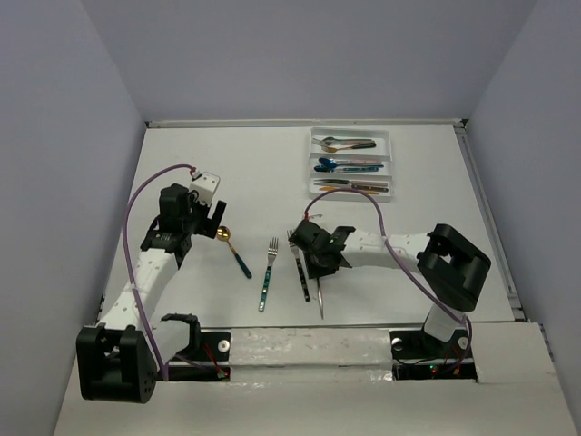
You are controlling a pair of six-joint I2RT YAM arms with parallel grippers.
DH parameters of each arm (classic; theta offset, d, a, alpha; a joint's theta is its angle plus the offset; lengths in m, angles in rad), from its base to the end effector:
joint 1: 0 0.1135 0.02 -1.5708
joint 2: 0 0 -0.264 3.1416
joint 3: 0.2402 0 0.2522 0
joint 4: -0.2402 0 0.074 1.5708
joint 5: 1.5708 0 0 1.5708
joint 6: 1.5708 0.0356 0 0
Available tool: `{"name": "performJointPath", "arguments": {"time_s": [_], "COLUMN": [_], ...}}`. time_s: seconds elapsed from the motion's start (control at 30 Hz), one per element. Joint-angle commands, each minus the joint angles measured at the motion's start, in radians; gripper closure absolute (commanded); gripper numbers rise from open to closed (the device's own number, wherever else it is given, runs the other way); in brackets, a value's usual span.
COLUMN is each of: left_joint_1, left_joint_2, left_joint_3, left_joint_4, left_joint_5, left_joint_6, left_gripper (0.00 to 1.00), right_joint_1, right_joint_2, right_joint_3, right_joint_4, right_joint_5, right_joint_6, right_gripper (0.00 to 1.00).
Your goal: Sort the eating utensils into containers
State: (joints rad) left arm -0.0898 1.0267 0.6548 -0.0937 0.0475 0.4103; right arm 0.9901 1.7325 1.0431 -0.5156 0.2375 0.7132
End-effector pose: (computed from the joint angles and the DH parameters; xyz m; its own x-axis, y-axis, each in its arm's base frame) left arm 0.2302 -0.0224 0.2571 -0.3574 0.4322 -0.8279 0.2993 0.8927 0.3369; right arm 0.1872 0.2701 0.1631 -0.8889 -0.1956 -0.4143 -0.2444 0.9673 0.0679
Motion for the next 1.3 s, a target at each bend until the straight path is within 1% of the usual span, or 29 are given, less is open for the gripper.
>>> {"name": "performJointPath", "arguments": {"time_s": [0.0,0.03,0.07,0.1,0.17,0.27,0.3,0.33,0.43,0.47,0.5,0.53,0.57,0.6,0.63,0.67,0.7,0.77,0.8,0.83,0.87,0.9,0.93,0.97,1.0,1.07,1.1,1.17,1.27], "left_joint_1": [0.004,0.004,0.004,0.004,0.004,0.005,0.005,0.005,0.005,0.005,0.005,0.005,0.005,0.005,0.005,0.005,0.005,0.005,0.005,0.005,0.005,0.005,0.005,0.005,0.005,0.004,0.004,0.002,0.002], "left_joint_2": [-0.005,-0.005,-0.005,-0.005,-0.004,-0.004,-0.002,-0.001,0.003,0.004,0.006,0.009,0.010,0.013,0.013,0.015,0.016,0.019,0.024,0.027,0.033,0.038,0.045,0.055,0.064,0.098,0.116,0.128,0.144], "left_joint_3": [-0.017,-0.017,-0.017,-0.015,-0.017,-0.017,-0.017,-0.017,-0.015,-0.015,-0.014,-0.012,-0.012,-0.011,-0.011,-0.011,-0.011,-0.009,-0.011,-0.009,-0.006,-0.001,0.020,0.035,0.055,0.129,0.153,0.203,0.216], "left_joint_4": [0.018,0.017,0.018,0.018,0.017,0.017,0.018,0.018,0.017,0.017,0.018,0.018,0.018,0.018,0.017,0.018,0.017,0.018,0.017,0.018,0.017,0.015,0.002,-0.012,-0.027,-0.080,-0.099,-0.104,-0.089], "left_joint_5": [-0.012,-0.011,-0.012,-0.012,-0.012,-0.015,-0.014,-0.014,-0.015,-0.015,-0.015,-0.012,-0.012,-0.012,-0.012,-0.012,-0.014,-0.015,-0.015,-0.012,-0.008,-0.005,0.012,0.028,0.047,0.121,0.146,0.196,0.186], "left_joint_6": [0.005,0.005,0.005,0.005,0.005,0.005,0.005,0.005,0.005,0.005,0.005,0.005,0.005,0.004,0.004,0.004,0.004,0.005,0.005,0.008,0.013,0.018,0.028,0.036,0.042,0.041,0.036,0.022,-0.001], "left_gripper": [0.01,0.01,0.01,0.01,0.01,0.01,0.01,0.01,0.01,0.01,0.01,0.01,0.01,0.01,0.01,0.01,0.01,0.01,0.01,0.01,0.01,0.01,0.01,0.01,0.01,0.01,0.01,0.01,0.01], "right_joint_1": [0.002,0.002,0.002,0.002,-0.007,-0.007,-0.007,-0.007,-0.007,-0.007,-0.007,-0.007,-0.007,-0.019,-0.030,-0.048,-0.103,-0.175,-0.239,-0.263,-0.277,-0.286,-0.286,-0.286,-0.303,-0.347,-0.366,-0.419,-0.482], "right_joint_2": [0.091,0.096,0.099,0.098,0.082,0.038,0.024,0.009,-0.072,-0.092,-0.112,-0.143,-0.155,-0.166,-0.178,-0.182,-0.179,-0.139,-0.117,-0.072,-0.044,-0.010,0.027,0.066,0.143,0.217,0.286,0.356,0.470], "right_joint_3": [-0.015,-0.014,-0.012,-0.012,-0.014,0.000,0.009,0.021,0.089,0.136,0.165,0.191,0.216,0.247,0.251,0.253,0.258,0.285,0.304,0.333,0.331,0.324,0.333,0.354,0.382,0.464,0.497,0.596,0.672], "right_joint_4": [-0.070,-0.070,-0.072,-0.073,-0.078,-0.106,-0.133,-0.144,-0.159,-0.155,-0.149,-0.106,-0.063,0.001,0.173,0.271,0.452,0.576,0.616,0.687,0.747,0.902,0.952,0.969,0.970,0.957,0.935,0.911,0.850], "right_joint_5": [0.045,0.045,0.045,0.048,0.068,0.126,0.167,0.167,0.268,0.298,0.334,0.418,0.459,0.497,0.540,0.530,0.501,0.360,0.295,0.185,0.162,0.155,0.158,0.152,0.142,0.106,0.094,0.076,0.047], "right_joint_6": [-0.014,-0.012,-0.011,-0.009,-0.006,-0.012,-0.027,-0.041,-0.156,-0.196,-0.292,-0.352,-0.426,-0.606,-0.704,-0.827,-1.017,-1.157,-1.286,-1.361,-1.547,-1.660,-1.763,-1.857,-1.987,-2.078,-2.135,-2.169,-2.201], "right_gripper": [0.70,0.78,0.78,0.90,1.00,1.00,1.00,1.00,1.00,1.00,1.00,1.00,1.00,1.00,1.00,1.00,1.00,1.00,1.00,1.00,1.00,1.00,1.00,1.00,1.00,1.00,1.00,1.00,1.00]}}
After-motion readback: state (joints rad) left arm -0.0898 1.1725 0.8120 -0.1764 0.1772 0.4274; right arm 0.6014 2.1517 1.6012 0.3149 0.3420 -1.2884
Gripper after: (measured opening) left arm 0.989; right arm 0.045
